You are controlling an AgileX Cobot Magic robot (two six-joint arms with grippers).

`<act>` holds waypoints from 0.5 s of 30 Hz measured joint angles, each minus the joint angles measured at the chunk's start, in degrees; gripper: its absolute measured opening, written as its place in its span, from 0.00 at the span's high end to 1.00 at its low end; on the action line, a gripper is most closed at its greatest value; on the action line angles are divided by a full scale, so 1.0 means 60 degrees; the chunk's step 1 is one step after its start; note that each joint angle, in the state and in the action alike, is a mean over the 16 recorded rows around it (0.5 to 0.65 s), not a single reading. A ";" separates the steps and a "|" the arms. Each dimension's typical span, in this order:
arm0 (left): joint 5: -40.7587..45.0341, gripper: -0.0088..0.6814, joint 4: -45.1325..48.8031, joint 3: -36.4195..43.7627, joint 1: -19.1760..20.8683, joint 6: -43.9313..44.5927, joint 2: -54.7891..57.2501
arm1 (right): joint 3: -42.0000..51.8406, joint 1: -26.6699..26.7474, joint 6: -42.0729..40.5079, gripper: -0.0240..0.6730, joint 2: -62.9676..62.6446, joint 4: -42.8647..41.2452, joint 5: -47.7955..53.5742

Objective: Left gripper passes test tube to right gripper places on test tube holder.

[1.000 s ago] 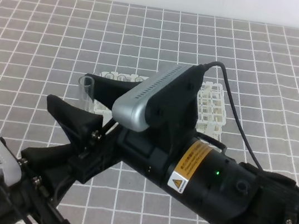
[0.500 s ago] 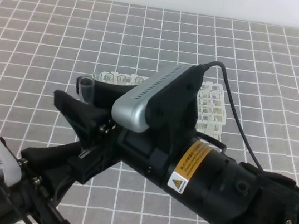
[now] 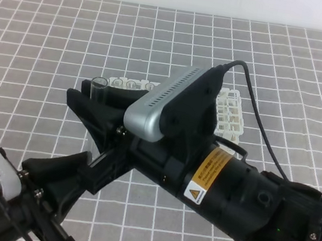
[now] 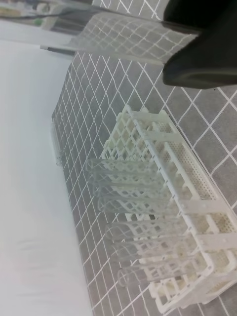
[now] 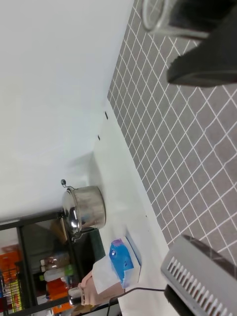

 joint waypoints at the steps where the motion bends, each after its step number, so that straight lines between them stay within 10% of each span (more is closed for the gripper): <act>1: 0.0000 0.79 -0.0003 0.0000 0.0000 -0.0033 0.0000 | 0.0000 0.0003 0.0007 0.83 0.0000 -0.0006 0.0001; 11: 0.0120 0.55 -0.0067 -0.0001 0.0005 -0.0406 -0.0161 | 0.0000 -0.0017 0.0072 0.83 -0.0004 -0.0043 0.0256; 15: 0.0466 0.61 0.0134 -0.0004 0.0010 -0.0688 -0.0747 | 0.0000 -0.0080 0.0047 0.83 -0.0028 -0.0054 0.0543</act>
